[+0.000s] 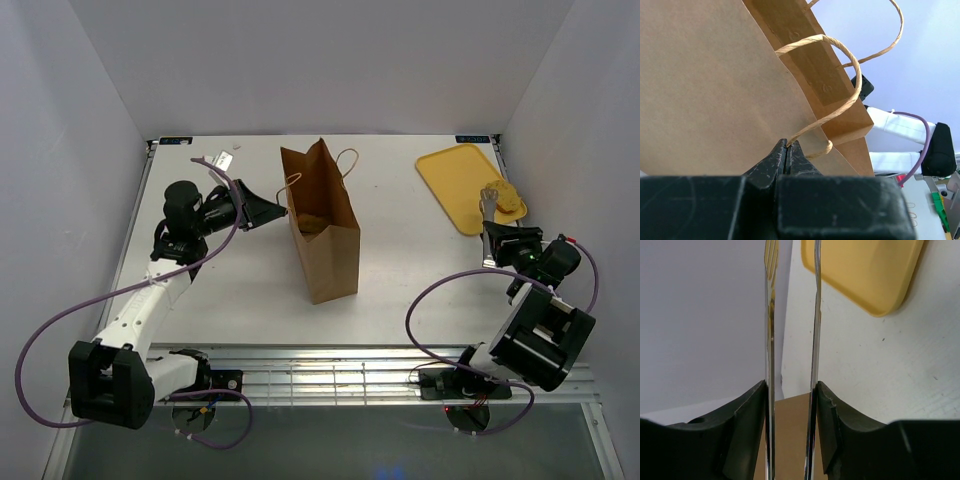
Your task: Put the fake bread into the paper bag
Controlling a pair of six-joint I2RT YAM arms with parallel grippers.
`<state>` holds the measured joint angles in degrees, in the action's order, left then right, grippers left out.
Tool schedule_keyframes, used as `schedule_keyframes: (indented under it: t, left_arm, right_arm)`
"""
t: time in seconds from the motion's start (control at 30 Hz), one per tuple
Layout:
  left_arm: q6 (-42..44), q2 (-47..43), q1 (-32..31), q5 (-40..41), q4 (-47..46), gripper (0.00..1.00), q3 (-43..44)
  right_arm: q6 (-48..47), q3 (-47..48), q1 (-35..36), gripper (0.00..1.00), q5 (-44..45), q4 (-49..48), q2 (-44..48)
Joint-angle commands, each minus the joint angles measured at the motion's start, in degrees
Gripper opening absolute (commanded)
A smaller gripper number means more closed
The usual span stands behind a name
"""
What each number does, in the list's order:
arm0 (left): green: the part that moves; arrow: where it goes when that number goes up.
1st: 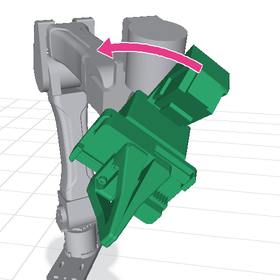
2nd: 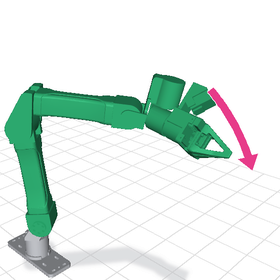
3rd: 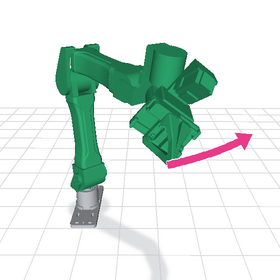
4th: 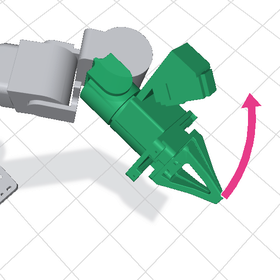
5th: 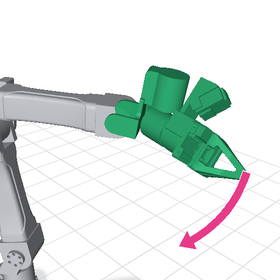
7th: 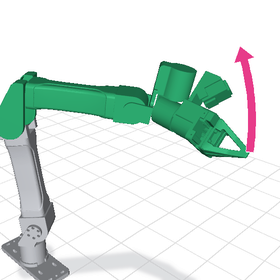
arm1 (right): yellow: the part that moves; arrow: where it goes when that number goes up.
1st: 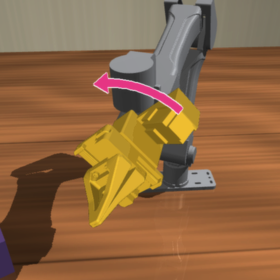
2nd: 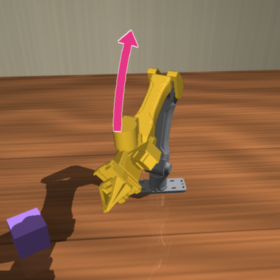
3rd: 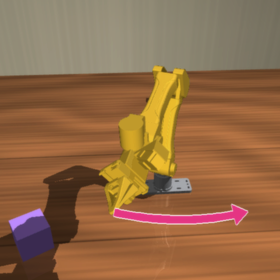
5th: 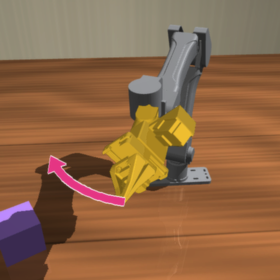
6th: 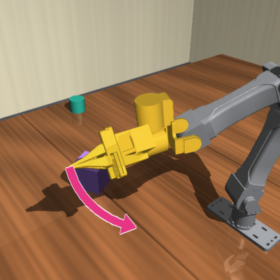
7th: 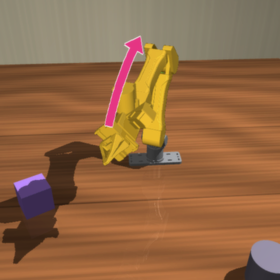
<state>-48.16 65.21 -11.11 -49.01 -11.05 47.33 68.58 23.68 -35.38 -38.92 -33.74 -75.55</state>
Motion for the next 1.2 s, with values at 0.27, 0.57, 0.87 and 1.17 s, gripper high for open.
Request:
schedule_keyframes:
  t: [0.27, 0.57, 0.87, 1.17]
  left_arm:
    - [-0.79, 3.17, -0.22, -3.19, -3.54, 0.0, -0.22]
    - [-1.67, 4.66, -0.4, -3.11, -4.6, 0.0, 0.04]
    - [-2.11, 4.84, -0.66, -2.23, -4.86, 0.0, 0.66]
    - [-2.46, 4.75, -0.93, -1.61, -4.86, 0.0, 0.66]
  right_arm:
    - [10.43, 0.05, -2.42, 0.49, 2.17, -10.39, -3.73]
    - [9.73, 3.56, -2.33, 0.52, 6.05, -3.36, -6.71]
    - [8.85, 6.99, -2.33, 0.53, 7.63, -2.47, -11.2]
    - [10.0, 11.12, -0.4, 0.53, 8.5, -1.59, -16.56]
